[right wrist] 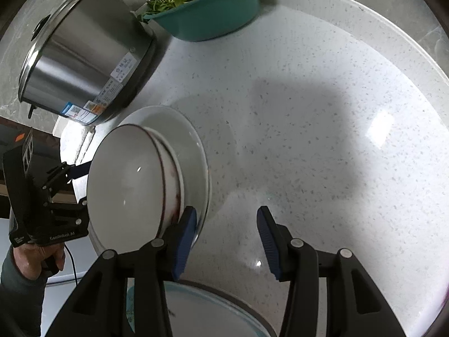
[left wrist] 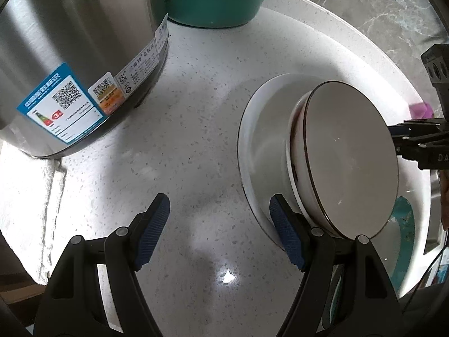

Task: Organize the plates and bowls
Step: 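Move both tools to the bowl stack rim and close on it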

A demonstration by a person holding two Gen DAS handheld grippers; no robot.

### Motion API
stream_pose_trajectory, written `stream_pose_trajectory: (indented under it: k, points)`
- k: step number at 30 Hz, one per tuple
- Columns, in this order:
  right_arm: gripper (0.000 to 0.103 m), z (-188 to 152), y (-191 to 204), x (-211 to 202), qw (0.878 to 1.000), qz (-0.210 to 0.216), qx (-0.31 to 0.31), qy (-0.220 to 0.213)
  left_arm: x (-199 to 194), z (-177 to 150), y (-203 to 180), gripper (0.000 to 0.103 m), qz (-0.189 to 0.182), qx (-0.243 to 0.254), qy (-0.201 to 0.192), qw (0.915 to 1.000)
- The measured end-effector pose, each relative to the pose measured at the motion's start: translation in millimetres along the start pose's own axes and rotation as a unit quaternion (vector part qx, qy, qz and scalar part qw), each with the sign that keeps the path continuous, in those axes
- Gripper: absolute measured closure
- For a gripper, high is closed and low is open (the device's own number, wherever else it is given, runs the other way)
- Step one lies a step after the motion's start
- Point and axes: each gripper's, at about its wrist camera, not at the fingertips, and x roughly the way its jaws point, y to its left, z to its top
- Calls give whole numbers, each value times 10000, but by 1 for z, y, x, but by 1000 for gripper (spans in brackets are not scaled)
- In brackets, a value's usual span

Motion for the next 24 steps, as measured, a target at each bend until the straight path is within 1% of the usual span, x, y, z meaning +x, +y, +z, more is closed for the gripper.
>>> stream_pose_trajectory:
  k: [2,4,6,7,11,13,14,17,20,24]
  points:
    - [56,3,-2,1,9998,88,-27,-168,4,3,0,31,11,-6,-7,10000]
    - [57,6,-2,2,9996,108,-50,-238,8,7,0,31,-32,-49,-19,10000]
    - [61,8,0,1,9992,145,-112,-345,9,9,-1,31,-51,-89,-40,9999]
    - [61,9,1,1,9990,170,-151,-392,9,11,0,31,-37,-120,-81,9999]
    - [63,11,0,2,9982,320,-151,-488,11,16,1,34,-48,-171,-158,9997]
    - [64,10,-2,5,9982,368,-111,-457,11,16,-1,43,-48,-123,-182,9997]
    - [64,9,-3,5,9981,401,-100,-467,15,17,-3,44,26,-95,-102,9999]
    - [65,6,0,6,9979,491,-115,-408,19,16,-8,46,-34,-104,-81,9999]
    - [65,3,4,8,9978,481,-228,-395,26,17,-10,45,-174,-177,-39,9997]
    - [65,7,3,16,9981,422,-140,-427,29,21,-14,46,-161,-122,-82,9998]
